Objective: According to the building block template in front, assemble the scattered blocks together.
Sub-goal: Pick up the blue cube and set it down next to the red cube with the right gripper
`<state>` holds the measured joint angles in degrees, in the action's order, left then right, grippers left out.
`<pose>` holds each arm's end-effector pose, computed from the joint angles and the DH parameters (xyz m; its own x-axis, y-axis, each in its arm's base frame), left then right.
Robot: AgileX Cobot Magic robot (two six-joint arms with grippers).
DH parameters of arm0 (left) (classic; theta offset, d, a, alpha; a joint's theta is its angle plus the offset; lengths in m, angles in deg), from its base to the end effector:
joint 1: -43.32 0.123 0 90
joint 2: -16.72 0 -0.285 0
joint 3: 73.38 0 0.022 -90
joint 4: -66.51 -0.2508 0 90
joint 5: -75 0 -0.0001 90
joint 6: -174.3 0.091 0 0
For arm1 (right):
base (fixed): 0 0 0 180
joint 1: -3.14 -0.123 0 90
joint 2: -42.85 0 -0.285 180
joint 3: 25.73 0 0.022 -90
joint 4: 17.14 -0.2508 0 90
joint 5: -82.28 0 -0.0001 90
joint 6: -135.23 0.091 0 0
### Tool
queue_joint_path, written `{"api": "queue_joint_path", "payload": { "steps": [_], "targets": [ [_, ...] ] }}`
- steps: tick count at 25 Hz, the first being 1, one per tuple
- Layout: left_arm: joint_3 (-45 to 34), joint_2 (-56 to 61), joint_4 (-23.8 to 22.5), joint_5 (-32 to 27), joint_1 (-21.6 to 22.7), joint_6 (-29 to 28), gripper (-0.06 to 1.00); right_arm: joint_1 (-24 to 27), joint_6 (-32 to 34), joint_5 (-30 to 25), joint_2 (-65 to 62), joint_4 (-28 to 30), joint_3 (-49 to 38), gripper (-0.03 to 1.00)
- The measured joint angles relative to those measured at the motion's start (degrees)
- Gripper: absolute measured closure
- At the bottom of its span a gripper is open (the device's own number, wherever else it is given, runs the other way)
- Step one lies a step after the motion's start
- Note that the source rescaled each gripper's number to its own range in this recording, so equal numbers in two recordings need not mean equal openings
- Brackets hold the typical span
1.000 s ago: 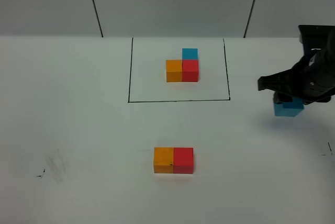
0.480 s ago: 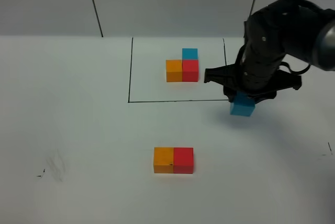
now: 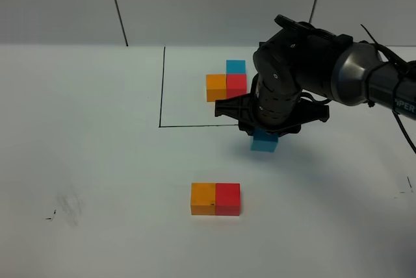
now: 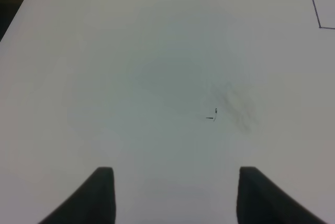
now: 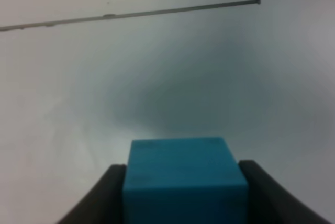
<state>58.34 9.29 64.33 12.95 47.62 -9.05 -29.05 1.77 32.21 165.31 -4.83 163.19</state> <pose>-0.0076 0.0025 0.2769 -0.4596 -0.0753 -0.8850 -0.1234 0.9922 -0.0203 0.3616 0.2100 0.1976 -0.9350 0.1382 -0.3267 0.1252 0.9903 0.0606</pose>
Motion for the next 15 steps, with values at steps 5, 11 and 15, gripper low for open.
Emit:
{"api": "queue_joint_path", "payload": {
  "steps": [5, 11, 15],
  "targets": [
    [0.0, 0.0, 0.0, 0.0, 0.0, 0.0, 0.77, -1.9, 0.4, 0.9, 0.1, 0.8, 0.0, 0.67],
    [0.0, 0.0, 0.0, 0.0, 0.0, 0.0, 0.77, -3.4, 0.7, 0.7, 2.0, 1.4, 1.2, 0.67],
    [0.0, 0.0, 0.0, 0.0, 0.0, 0.0, 0.77, -4.0, 0.3, -1.1, 3.4, 1.5, 2.6, 0.67]
  ]
}}
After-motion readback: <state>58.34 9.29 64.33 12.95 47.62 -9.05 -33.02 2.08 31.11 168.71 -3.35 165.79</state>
